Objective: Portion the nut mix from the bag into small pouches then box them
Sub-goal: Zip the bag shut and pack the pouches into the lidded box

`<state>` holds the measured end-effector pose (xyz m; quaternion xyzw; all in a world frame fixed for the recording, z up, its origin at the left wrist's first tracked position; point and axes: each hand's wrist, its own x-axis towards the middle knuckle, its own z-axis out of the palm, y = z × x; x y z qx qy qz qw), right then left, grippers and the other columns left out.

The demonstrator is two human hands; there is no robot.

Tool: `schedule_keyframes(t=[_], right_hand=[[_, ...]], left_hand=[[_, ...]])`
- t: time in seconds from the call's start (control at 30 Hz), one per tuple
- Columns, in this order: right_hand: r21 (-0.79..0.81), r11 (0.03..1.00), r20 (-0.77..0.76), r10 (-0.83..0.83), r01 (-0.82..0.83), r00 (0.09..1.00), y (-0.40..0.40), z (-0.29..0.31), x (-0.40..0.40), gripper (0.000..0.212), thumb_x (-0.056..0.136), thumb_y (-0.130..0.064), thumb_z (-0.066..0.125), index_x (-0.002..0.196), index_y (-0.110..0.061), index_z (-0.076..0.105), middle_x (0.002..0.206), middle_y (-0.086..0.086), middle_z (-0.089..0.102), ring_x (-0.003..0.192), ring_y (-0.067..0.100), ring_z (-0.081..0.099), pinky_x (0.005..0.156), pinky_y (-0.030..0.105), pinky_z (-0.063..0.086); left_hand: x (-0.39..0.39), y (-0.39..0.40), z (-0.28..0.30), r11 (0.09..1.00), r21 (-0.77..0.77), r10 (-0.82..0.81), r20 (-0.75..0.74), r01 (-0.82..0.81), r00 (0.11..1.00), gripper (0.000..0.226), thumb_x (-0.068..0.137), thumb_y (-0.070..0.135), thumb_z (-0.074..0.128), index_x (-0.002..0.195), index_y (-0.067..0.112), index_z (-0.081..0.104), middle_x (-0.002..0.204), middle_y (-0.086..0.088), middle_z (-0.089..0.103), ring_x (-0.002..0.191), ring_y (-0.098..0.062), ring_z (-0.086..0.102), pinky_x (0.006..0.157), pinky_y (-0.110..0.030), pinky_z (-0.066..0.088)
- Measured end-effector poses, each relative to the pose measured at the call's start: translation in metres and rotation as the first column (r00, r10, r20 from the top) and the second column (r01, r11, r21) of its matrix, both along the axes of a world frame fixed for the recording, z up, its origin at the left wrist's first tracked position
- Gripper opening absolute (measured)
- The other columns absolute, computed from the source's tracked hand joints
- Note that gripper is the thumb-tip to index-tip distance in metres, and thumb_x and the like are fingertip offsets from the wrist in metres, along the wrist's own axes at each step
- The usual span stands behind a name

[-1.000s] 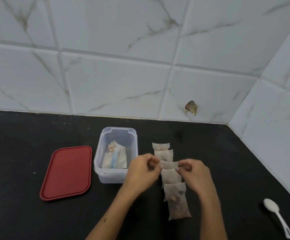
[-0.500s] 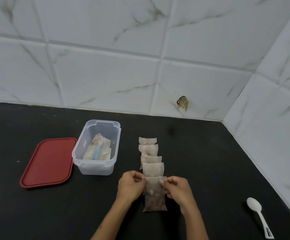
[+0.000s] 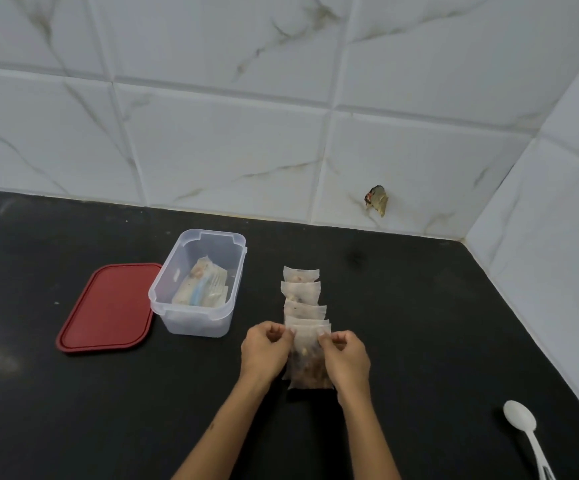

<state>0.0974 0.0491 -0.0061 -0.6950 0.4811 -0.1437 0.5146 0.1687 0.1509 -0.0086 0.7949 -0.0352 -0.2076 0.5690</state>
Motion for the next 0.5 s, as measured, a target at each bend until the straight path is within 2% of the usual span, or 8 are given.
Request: schedule_keyframes(t=[0.1, 0.17, 0.27, 0.37, 0.5], right_hand=[[-0.042, 0.998, 0.002, -0.037, 0.037, 0.999, 0.011, 0.000, 0.000, 0.020, 0.090, -0.036, 0.058, 0.097, -0.018, 0.052, 0.086, -0.006, 0.058, 0.081, 0.011, 0.058, 0.072, 0.030, 0.051], [-0.083, 0.994, 0.041, -0.071, 0.074, 0.997, 0.019, 0.002, -0.002, 0.019, 0.091, -0.035, 0.058, 0.097, -0.018, 0.050, 0.084, -0.008, 0.056, 0.079, 0.012, 0.058, 0.071, 0.032, 0.051], [-0.215, 0.971, 0.117, -0.079, 0.103, 0.990, 0.030, 0.012, -0.001, 0.015, 0.091, -0.030, 0.057, 0.094, -0.020, 0.047, 0.078, -0.011, 0.056, 0.077, 0.013, 0.060, 0.067, 0.030, 0.049], [-0.297, 0.954, 0.200, 0.026, 0.036, 0.979, 0.040, 0.034, 0.009, 0.010, 0.090, -0.028, 0.060, 0.088, -0.020, 0.053, 0.077, -0.011, 0.059, 0.073, 0.007, 0.058, 0.060, 0.021, 0.044], [-0.277, 0.950, 0.284, 0.225, -0.145, 0.932, 0.058, 0.071, 0.043, 0.003, 0.086, -0.026, 0.065, 0.085, -0.024, 0.063, 0.082, -0.012, 0.065, 0.079, 0.002, 0.062, 0.068, 0.019, 0.051]], left_hand=[[-0.004, 0.000, -0.001, 1.000, 0.026, 0.008, 0.043, -0.009, 0.999, 0.010, 0.089, 0.023, 0.065, 0.080, 0.017, 0.066, 0.079, 0.000, 0.069, 0.070, -0.008, 0.064, 0.056, -0.018, 0.048], [-0.007, 0.002, 0.001, 0.999, 0.048, 0.011, 0.098, -0.016, 0.995, 0.009, 0.089, 0.024, 0.065, 0.081, 0.018, 0.065, 0.077, 0.004, 0.068, 0.069, -0.003, 0.062, 0.054, -0.011, 0.042], [-0.008, 0.008, 0.011, 1.000, 0.017, 0.012, 0.174, -0.015, 0.985, 0.009, 0.088, 0.023, 0.065, 0.079, 0.020, 0.066, 0.076, 0.007, 0.068, 0.071, -0.003, 0.064, 0.056, -0.009, 0.042], [0.003, 0.023, 0.029, 0.998, -0.042, 0.045, 0.251, -0.035, 0.967, 0.007, 0.088, 0.019, 0.065, 0.081, 0.020, 0.066, 0.075, 0.006, 0.069, 0.074, -0.008, 0.067, 0.065, -0.018, 0.052], [0.044, 0.052, 0.061, 0.988, -0.084, 0.150, 0.347, -0.129, 0.926, 0.010, 0.086, 0.015, 0.065, 0.077, 0.020, 0.066, 0.074, 0.007, 0.068, 0.074, -0.012, 0.067, 0.071, -0.032, 0.056]])
